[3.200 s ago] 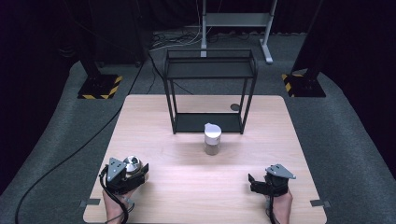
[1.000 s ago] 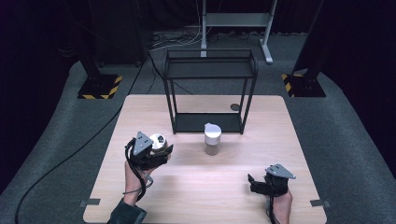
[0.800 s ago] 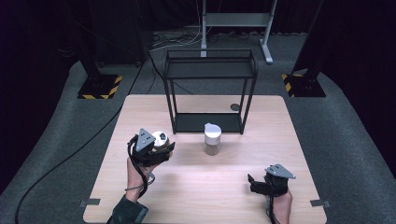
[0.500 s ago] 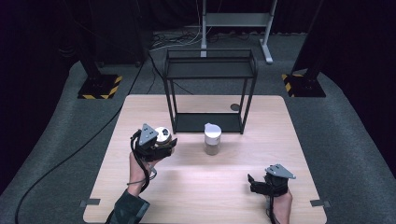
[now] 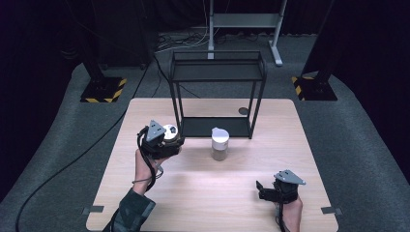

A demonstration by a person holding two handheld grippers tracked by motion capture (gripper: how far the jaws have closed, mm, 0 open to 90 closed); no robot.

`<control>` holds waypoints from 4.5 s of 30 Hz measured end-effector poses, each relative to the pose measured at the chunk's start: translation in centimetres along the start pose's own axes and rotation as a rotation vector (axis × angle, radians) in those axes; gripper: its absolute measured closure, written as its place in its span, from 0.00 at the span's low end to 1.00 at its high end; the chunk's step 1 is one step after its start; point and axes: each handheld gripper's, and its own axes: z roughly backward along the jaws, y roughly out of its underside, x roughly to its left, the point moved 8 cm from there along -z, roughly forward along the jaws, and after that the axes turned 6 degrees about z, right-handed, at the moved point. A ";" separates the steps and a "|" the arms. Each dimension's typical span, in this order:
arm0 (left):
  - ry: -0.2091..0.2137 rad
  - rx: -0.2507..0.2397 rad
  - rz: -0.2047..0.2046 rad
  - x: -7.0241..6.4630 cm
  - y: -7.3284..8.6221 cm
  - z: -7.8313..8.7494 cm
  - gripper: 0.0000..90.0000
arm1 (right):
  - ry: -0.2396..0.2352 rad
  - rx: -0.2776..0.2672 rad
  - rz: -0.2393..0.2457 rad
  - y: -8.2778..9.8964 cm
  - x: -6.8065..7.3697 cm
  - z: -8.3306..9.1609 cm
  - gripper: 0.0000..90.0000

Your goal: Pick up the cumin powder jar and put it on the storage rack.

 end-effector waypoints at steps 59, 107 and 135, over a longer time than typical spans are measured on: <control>-0.010 0.043 -0.079 1.3 -7.7 -4.3 0.34 | -0.026 0.010 -0.006 -0.1 -0.3 -0.1 0.00; 0.012 0.021 -0.099 1.7 -12.4 -4.4 0.34 | -0.030 0.015 -0.006 -0.2 -0.3 -0.2 0.00; 0.043 -0.019 -0.139 0.5 -15.1 -3.5 0.34 | -0.032 0.019 -0.007 -0.2 -0.4 -0.2 0.00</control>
